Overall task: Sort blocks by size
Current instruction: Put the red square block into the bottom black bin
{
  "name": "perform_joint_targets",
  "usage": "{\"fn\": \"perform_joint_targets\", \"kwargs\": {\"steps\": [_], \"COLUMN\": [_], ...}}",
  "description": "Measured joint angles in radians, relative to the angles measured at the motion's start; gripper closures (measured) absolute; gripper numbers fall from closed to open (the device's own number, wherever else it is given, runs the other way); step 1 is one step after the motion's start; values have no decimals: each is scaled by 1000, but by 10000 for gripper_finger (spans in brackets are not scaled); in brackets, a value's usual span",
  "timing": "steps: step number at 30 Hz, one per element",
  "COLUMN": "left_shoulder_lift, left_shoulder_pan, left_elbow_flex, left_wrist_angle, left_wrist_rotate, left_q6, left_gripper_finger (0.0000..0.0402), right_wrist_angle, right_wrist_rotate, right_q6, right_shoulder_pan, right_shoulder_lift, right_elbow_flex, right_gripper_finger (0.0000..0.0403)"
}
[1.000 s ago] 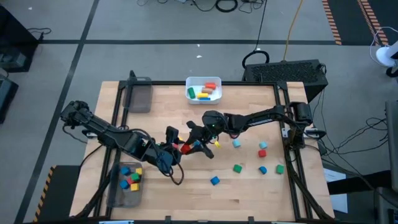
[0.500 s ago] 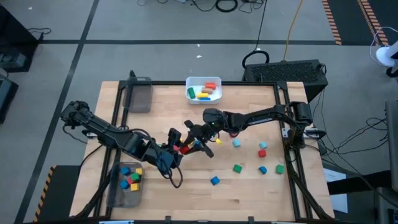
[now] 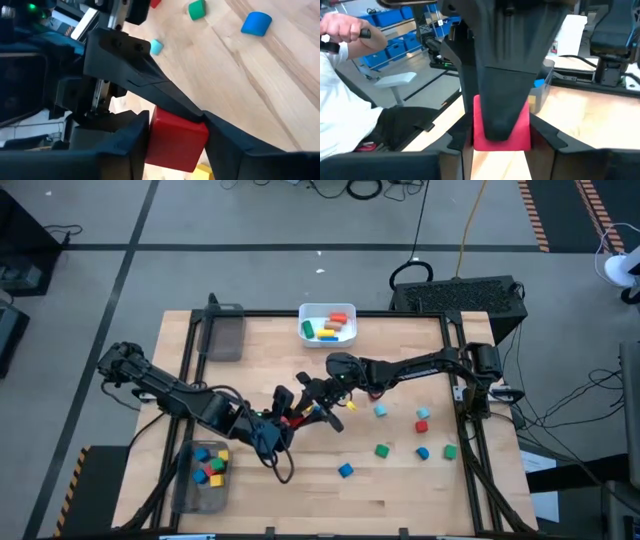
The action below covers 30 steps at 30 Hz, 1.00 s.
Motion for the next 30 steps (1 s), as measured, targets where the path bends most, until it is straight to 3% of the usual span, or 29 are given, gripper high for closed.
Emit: {"fn": "perform_joint_targets", "kwargs": {"steps": [5, 13, 21, 30], "left_shoulder_lift": [0, 0, -1, -1], "left_shoulder_pan": [0, -1, -3, -21], "left_elbow_flex": [0, 1, 47, 38], "left_wrist_angle": [-15, -38, -319, -585], "left_wrist_rotate": [2, -11, -19, 150], "left_q6": [11, -15, -288, -689], "left_gripper_finger": [244, 256, 257, 257], "right_wrist_angle": [-1, -24, -230, -381], "right_wrist_rotate": [-9, -2, 305, 504], "right_q6": [34, 40, -91, -82], "right_shoulder_pan": [-1, -2, -6, 23], "right_shoulder_lift": [0, 0, -8, -9], "right_elbow_flex": [0, -1, -1, -1], "right_gripper_finger": [280, 225, 193, 191]}}
